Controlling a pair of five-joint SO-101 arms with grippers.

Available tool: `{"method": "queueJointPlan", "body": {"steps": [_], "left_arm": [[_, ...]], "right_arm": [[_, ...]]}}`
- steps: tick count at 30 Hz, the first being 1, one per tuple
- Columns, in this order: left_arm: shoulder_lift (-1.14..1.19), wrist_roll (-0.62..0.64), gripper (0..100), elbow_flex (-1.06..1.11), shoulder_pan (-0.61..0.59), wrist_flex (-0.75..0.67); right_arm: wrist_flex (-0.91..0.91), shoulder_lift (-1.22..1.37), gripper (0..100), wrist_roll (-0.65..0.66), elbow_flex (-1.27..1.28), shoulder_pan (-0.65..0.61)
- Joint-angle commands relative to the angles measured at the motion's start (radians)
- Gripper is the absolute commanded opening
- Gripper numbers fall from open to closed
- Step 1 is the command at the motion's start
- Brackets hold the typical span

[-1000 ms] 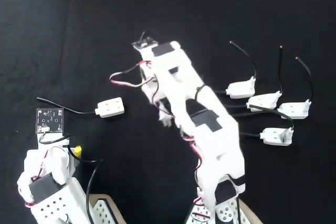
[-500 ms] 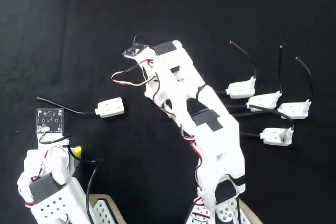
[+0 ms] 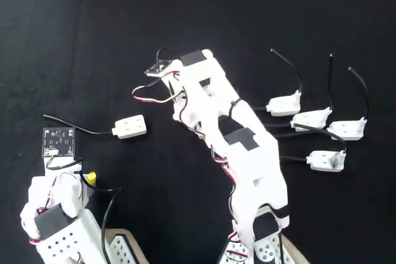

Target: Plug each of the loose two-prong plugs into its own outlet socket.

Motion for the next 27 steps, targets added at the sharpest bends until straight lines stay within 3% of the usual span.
{"method": "queueJointPlan", "body": {"steps": [1,6,18,22,27], "left_arm": [[-0.003,-0.012,31,-0.005,0.012,0.003],[-0.003,-0.012,31,-0.005,0.012,0.003],[-0.003,-0.012,31,-0.005,0.012,0.002],[-0.003,-0.012,31,-0.005,0.012,0.0],[-0.003,-0.012,31,-0.005,0.013,-0.002]], "right_arm": [[-0.012,0.022,16.8,0.017,-0.022,-0.008],[-0.014,0.022,0.7,0.02,-0.039,-0.006],[0.176,0.019,1.2,0.009,-0.252,0.006],[0.169,-0.047,1.2,-0.118,-0.329,0.009],[0.091,-0.249,1.2,-0.195,-0.24,-0.049]]}}
